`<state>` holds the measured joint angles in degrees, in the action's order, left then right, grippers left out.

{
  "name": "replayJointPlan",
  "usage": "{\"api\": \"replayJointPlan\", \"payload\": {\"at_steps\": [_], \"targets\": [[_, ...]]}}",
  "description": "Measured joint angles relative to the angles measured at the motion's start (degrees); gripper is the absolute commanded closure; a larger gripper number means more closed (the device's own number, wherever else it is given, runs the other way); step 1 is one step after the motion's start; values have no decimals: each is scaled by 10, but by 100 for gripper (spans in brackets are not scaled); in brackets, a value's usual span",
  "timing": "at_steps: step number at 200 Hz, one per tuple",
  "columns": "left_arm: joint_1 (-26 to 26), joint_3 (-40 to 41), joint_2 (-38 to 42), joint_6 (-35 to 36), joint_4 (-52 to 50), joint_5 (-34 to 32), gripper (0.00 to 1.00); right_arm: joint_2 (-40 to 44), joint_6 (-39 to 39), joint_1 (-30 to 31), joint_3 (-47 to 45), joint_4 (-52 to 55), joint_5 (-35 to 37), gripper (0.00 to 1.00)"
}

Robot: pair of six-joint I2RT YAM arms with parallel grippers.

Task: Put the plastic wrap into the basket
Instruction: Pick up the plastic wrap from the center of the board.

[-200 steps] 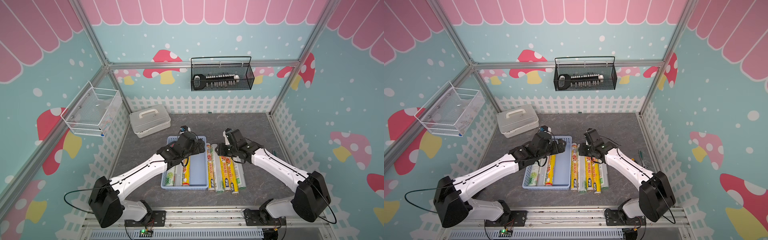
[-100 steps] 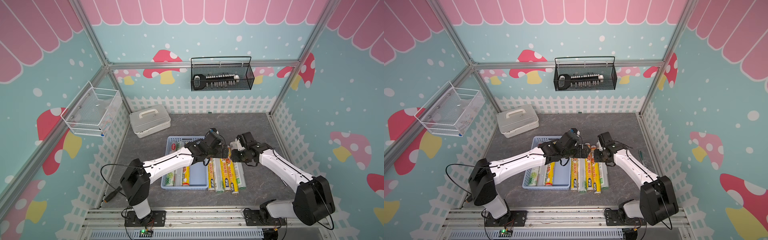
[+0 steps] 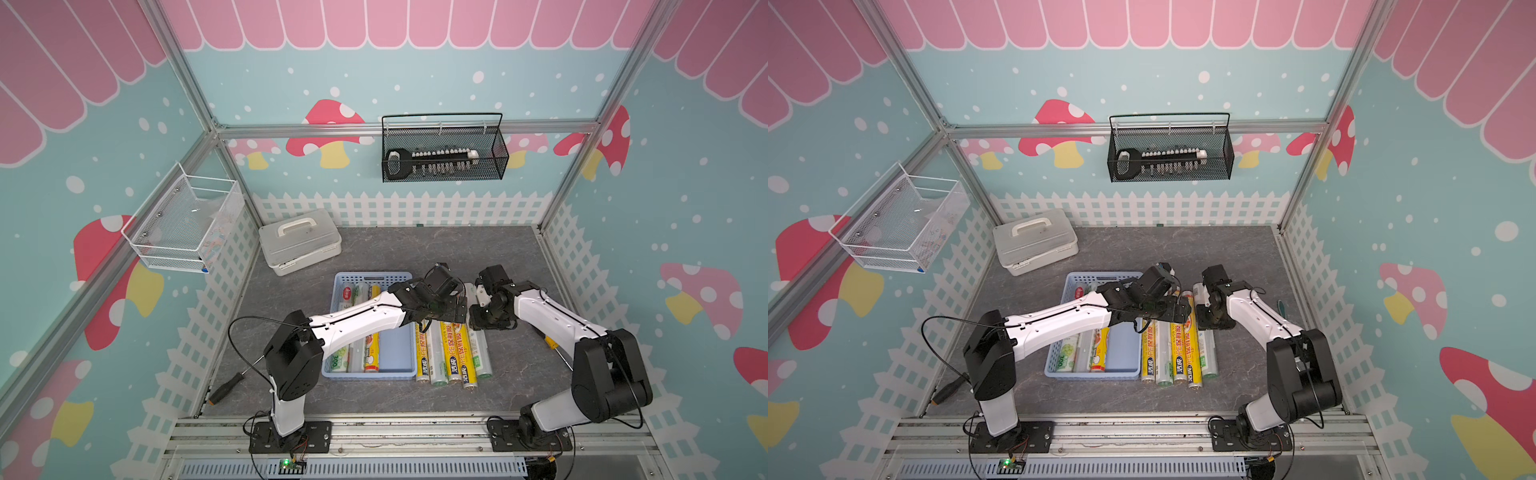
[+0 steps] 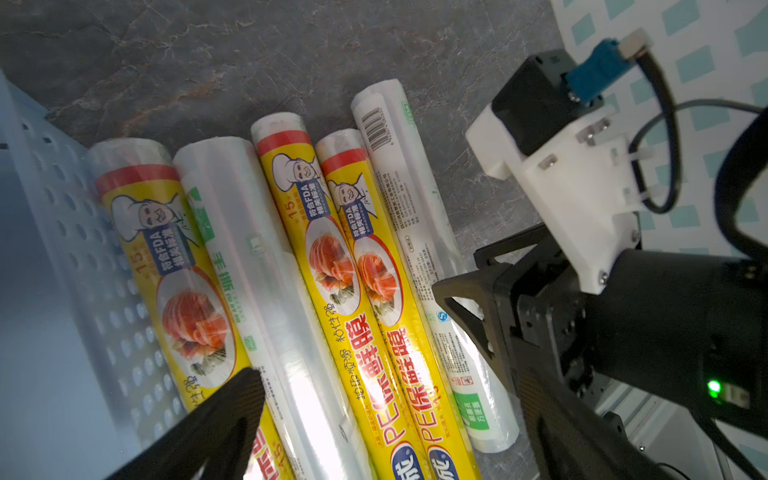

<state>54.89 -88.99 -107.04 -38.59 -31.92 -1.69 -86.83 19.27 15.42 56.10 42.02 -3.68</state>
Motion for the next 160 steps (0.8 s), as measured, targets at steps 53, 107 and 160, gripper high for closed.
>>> {"api": "replayJointPlan", "payload": {"at_steps": [53, 107, 160], "targets": [[0, 0, 0, -2, -9, -11, 1, -28, -20, 0, 20, 0, -1, 46], [0, 0, 0, -2, -13, -16, 1, -65, -36, 0, 30, 2, 14, 45], [0, 0, 0, -2, -14, -22, 1, -82, -45, 0, 41, 12, 30, 43]]}}
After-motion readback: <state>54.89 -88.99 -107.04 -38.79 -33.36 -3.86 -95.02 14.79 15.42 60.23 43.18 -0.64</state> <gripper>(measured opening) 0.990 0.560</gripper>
